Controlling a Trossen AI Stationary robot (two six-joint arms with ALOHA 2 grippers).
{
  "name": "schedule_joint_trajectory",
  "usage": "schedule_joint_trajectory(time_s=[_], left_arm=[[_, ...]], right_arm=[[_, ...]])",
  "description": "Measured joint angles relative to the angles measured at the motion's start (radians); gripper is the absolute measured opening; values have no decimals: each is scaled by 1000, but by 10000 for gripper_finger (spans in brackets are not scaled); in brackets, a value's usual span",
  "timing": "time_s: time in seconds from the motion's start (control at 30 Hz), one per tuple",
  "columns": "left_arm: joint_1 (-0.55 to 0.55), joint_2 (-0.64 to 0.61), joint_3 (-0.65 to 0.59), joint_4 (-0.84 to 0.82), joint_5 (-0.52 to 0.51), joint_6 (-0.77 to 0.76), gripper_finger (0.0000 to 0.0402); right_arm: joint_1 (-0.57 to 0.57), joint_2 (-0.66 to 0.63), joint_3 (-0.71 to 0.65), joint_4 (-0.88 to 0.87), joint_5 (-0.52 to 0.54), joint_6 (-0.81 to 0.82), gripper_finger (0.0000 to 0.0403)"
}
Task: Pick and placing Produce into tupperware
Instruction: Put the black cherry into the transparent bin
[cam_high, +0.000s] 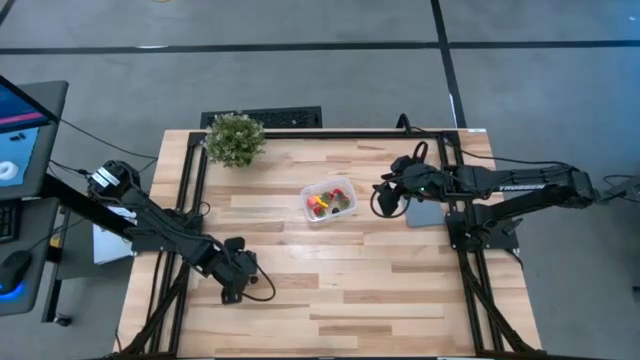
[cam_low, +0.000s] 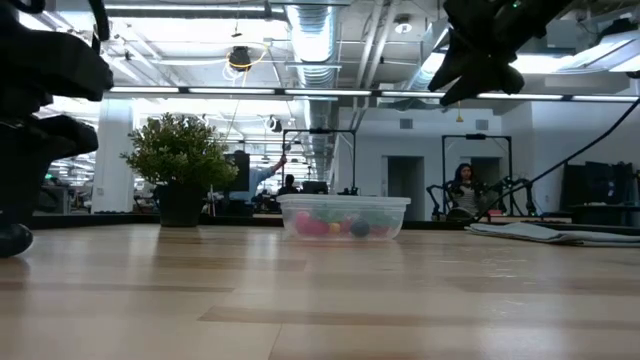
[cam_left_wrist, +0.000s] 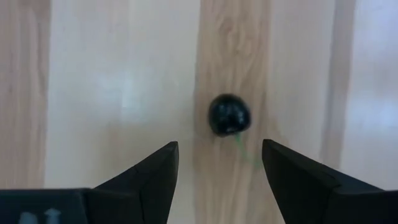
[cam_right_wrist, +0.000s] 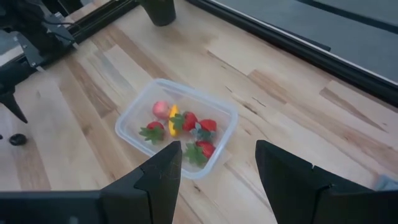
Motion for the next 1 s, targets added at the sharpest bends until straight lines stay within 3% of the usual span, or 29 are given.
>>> schedule_joint_trajectory(time_s=[0.27, 1.0], left_arm=[[0, 0, 0, 76, -3, -44, 222], [13, 0, 0, 75, -58, -30, 222]], right_arm=[[0, -1, 0, 0, -3, 0, 230], [0, -1, 0, 0, -8, 0, 230]])
